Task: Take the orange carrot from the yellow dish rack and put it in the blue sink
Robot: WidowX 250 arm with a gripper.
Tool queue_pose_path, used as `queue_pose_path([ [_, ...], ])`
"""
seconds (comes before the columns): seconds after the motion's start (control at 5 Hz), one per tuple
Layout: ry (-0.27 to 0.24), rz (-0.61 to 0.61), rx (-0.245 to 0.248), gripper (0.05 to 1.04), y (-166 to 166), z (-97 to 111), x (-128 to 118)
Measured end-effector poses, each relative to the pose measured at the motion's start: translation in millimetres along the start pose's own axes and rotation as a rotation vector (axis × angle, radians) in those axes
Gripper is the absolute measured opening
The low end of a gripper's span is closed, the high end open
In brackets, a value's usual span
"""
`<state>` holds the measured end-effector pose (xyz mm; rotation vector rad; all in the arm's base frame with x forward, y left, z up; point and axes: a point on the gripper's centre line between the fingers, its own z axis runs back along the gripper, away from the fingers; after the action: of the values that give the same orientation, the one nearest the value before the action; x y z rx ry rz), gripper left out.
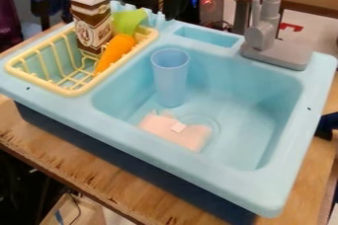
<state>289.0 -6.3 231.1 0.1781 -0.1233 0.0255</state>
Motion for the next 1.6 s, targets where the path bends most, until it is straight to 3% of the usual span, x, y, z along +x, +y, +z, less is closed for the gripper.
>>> queue_pose_path([
  [0.4, 0.053, -0.050, 0.006, 1.001, 12.0, -8.7, -1.4],
  [0.6, 0.074, -0.041, 0.014, 1.001, 42.1, -7.2, -3.2],
  [0.8, 0.058, -0.059, -0.002, 1.001, 71.0, -18.2, -3.1],
  [1.0, 0.050, -0.034, -0.034, 1.001, 82.1, -39.7, -6.9],
  [1.4, 0.102, -0.031, -0.125, 1.001, 98.9, -88.8, -20.1],
  [1.6, 0.104, -0.047, -0.144, 1.001, 102.0, -106.3, -14.8],
])
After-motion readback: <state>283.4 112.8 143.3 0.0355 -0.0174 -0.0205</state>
